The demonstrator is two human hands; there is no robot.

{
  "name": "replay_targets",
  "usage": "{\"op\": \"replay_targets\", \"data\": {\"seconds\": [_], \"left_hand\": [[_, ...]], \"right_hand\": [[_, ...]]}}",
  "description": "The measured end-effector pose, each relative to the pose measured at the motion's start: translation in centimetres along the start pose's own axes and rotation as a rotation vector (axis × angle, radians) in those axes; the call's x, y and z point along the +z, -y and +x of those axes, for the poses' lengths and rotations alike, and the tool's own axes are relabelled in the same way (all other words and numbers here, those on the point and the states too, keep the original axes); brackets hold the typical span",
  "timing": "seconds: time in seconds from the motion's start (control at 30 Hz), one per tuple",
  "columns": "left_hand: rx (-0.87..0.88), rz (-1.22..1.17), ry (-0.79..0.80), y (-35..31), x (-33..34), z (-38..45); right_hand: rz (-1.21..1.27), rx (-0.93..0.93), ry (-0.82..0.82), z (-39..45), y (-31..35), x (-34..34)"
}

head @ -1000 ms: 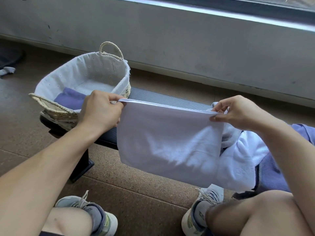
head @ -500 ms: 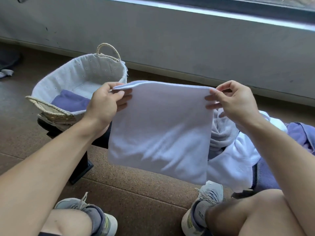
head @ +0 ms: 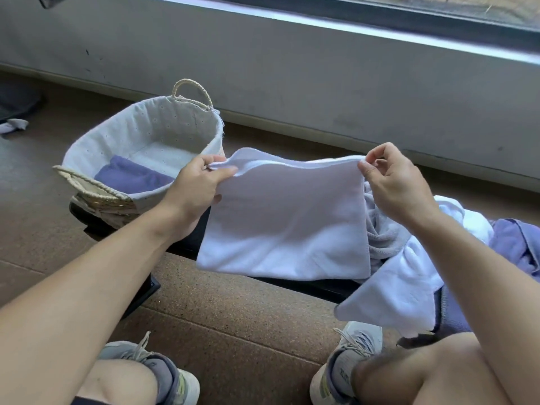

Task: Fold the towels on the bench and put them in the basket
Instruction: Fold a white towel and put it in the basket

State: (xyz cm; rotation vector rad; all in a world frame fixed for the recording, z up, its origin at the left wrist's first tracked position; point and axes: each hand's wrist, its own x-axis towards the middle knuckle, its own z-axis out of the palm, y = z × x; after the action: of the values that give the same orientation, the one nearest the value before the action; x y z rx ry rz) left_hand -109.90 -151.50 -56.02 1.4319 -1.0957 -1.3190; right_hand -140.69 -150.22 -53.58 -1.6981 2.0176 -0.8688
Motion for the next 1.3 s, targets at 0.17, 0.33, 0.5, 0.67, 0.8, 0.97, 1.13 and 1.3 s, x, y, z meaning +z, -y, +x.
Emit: {"op": "replay_targets", "data": {"seconds": [0.17,0.33,0.5,0.67,0.8,0.97,1.13,1.3], "left_hand": [[-0.14,0.084,-0.077,-0.1,-0.7,-1.2],[-0.151,0.19,-0.117,0.3,-1.5,-2.4],[-0.205,0.272,-0.057,0.7,-2.7,-3.7],[-0.246,0.378,0.009,1.8,-3.5,-4.7],[-0.223,0.543,0.03,2.5,-3.4,-5.2],[-0.211,0.667,0.09,2.9,-3.6,-5.5],[-0.221,0.804,0.214,2.8,-4.2,-5.7],[-0.201,0.851,0.286,3.0,-4.0,-5.9]], "right_hand": [[0.015,0.049,0.157,-2.0,1.2,-2.0],[0.085,0.136,0.322,-3.7,2.4,-3.0],[0.002,0.199,0.478,-4.5,2.6,-3.1],[-0.087,0.21,0.598,-5.3,2.5,-2.5],[-0.175,0.218,0.708,-5.6,2.4,-2.2],[-0.298,0.21,0.86,-6.0,1.8,-2.1],[-0.35,0.205,0.962,-6.1,1.4,-2.0],[-0.396,0.22,0.991,-6.0,0.9,-1.7]]}}
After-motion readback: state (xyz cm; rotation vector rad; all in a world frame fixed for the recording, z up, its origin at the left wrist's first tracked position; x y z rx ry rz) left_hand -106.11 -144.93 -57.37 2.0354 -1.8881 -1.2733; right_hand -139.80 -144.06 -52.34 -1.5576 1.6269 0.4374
